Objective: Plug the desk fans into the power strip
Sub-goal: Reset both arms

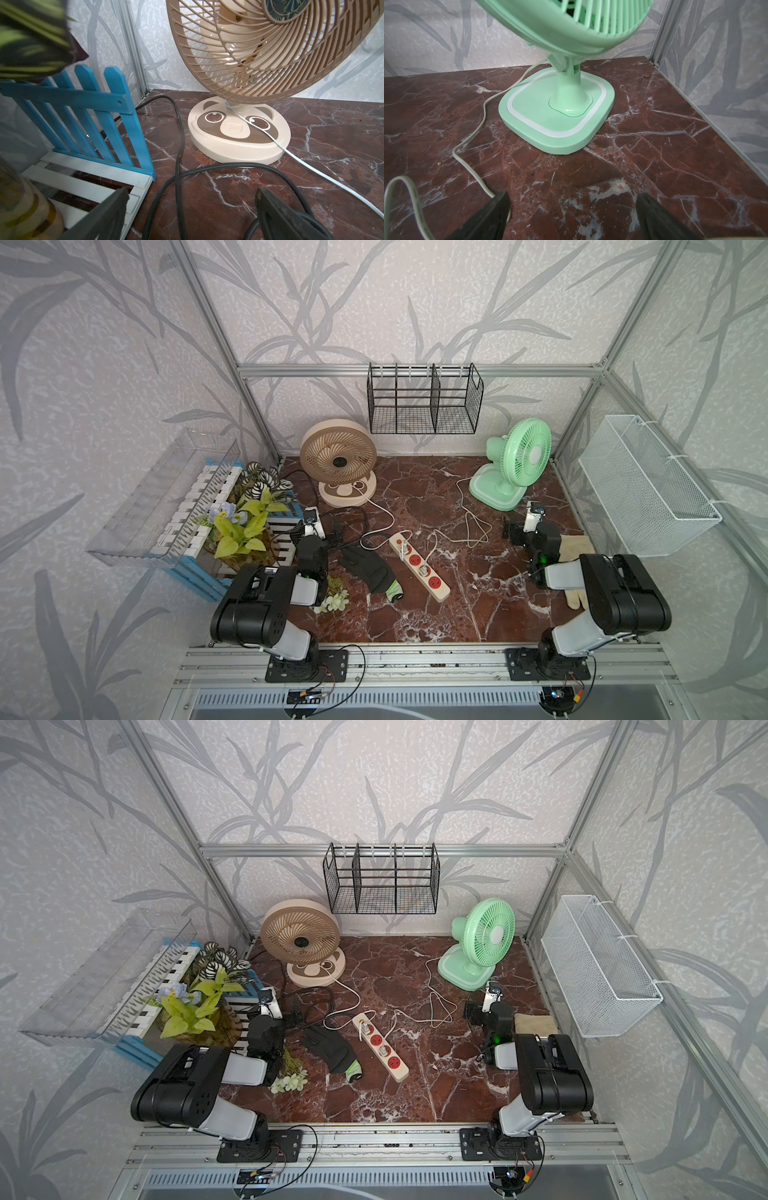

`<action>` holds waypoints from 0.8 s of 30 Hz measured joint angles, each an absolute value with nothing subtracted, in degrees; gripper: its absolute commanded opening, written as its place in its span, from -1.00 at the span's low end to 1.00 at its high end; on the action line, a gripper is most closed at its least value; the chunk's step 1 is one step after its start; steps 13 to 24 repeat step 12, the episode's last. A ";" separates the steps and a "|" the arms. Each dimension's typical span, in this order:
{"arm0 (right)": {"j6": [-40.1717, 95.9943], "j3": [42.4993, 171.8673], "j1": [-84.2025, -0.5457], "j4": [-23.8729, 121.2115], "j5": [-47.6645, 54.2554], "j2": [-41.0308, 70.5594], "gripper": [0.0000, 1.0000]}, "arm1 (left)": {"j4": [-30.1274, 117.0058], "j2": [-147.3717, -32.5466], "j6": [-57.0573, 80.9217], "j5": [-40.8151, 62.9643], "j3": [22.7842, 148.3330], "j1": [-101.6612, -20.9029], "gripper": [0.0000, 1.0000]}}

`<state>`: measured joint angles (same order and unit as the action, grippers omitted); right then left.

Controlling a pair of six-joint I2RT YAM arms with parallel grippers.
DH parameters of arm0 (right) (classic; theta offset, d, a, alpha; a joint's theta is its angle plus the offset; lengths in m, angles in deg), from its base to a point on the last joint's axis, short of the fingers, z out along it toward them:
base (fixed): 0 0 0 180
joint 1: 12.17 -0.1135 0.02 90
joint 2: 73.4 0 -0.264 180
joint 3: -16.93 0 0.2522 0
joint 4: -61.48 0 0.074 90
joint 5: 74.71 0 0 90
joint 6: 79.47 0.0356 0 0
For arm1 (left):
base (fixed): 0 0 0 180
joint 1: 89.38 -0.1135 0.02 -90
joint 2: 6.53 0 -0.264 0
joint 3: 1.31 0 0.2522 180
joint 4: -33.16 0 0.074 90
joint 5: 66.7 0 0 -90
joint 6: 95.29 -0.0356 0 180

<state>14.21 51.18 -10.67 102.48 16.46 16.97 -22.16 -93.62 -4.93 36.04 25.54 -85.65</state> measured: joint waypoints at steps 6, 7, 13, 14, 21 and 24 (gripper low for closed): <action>13.79 51.21 -10.67 102.44 16.27 16.97 0.98 | -22.18 -93.62 -4.93 35.66 25.54 -85.65 1.00; 13.79 51.21 -10.67 102.44 16.27 16.97 0.98 | -22.18 -93.62 -4.93 35.64 25.54 -85.65 1.00; 13.79 51.21 -10.67 102.39 16.25 16.97 0.98 | -22.18 -93.62 -4.93 35.62 25.54 -85.65 1.00; 13.79 51.21 -10.67 102.39 16.25 16.97 0.98 | -22.18 -93.62 -4.93 35.62 25.54 -85.65 1.00; 13.79 51.21 -10.67 102.39 16.25 16.97 0.98 | -22.18 -93.62 -4.93 35.62 25.54 -85.65 1.00; 13.79 51.21 -10.67 102.39 16.25 16.97 0.98 | -22.18 -93.62 -4.93 35.62 25.54 -85.65 1.00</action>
